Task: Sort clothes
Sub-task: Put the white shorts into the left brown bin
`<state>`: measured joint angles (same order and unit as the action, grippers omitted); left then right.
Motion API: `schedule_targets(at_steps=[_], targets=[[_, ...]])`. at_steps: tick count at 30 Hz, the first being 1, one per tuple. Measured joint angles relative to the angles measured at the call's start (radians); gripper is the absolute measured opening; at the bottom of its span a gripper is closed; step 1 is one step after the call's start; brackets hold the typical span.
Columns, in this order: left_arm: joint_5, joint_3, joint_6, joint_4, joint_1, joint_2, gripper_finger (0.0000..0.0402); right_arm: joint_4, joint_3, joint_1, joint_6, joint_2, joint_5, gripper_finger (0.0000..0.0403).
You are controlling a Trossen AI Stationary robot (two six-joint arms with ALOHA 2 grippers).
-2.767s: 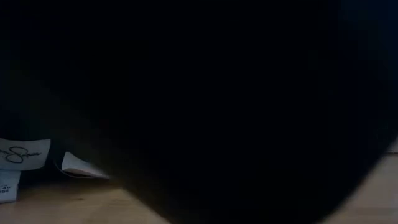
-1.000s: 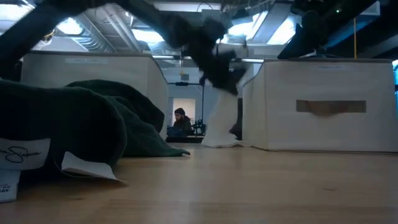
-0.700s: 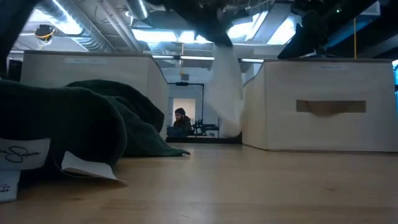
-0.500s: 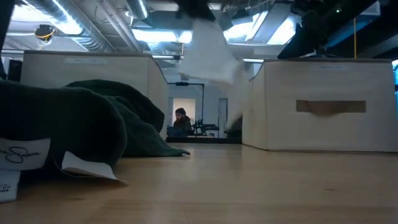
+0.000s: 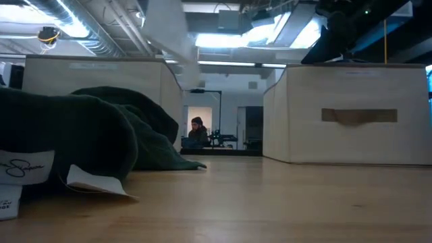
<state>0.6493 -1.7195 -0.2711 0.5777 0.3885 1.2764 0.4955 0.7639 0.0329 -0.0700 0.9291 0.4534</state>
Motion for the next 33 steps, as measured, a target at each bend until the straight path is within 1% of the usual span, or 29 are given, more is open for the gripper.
schedule_targets(at_steps=[5, 7, 10, 13, 16, 23, 25, 29, 33], targets=[[0.049, 0.000, 0.084, 0.151, 0.022, -0.083, 0.0002, 0.000, 0.000, 0.000, 0.000, 0.000, 0.000, 0.0248], [0.055, 0.000, 0.119, 0.220, 0.038, -0.104, 0.0001, 0.000, 0.000, 0.000, 0.000, 0.000, 0.000, 0.0248], [0.055, 0.007, 0.211, 0.339, 0.061, -0.119, 0.0001, 0.000, 0.000, 0.000, 0.000, 0.000, 0.001, 0.0248], [0.054, 0.037, 0.275, 0.457, 0.071, -0.119, 0.0002, 0.000, 0.000, 0.000, 0.000, 0.000, 0.001, 0.0248], [0.054, 0.099, 0.324, 0.518, 0.072, -0.116, 0.0003, 0.000, 0.000, 0.000, 0.000, 0.000, 0.001, 0.0248], [0.037, 0.360, 0.388, 0.475, 0.110, -0.125, 0.0004, 0.000, 0.000, 0.000, 0.000, 0.000, 0.002, 0.0248], [-0.016, 0.436, 0.399, 0.440, 0.132, -0.124, 0.0004, 0.000, 0.000, 0.000, 0.000, 0.000, 0.002, 0.0248], [-0.167, 0.600, 0.401, 0.296, 0.176, -0.122, 0.0005, 0.000, 0.000, 0.000, 0.000, 0.000, 0.002, 0.0248], [-0.236, 0.763, 0.403, 0.122, 0.243, -0.106, 0.0005, -0.003, 0.000, 0.000, 0.000, 0.000, 0.002, 0.0248]])
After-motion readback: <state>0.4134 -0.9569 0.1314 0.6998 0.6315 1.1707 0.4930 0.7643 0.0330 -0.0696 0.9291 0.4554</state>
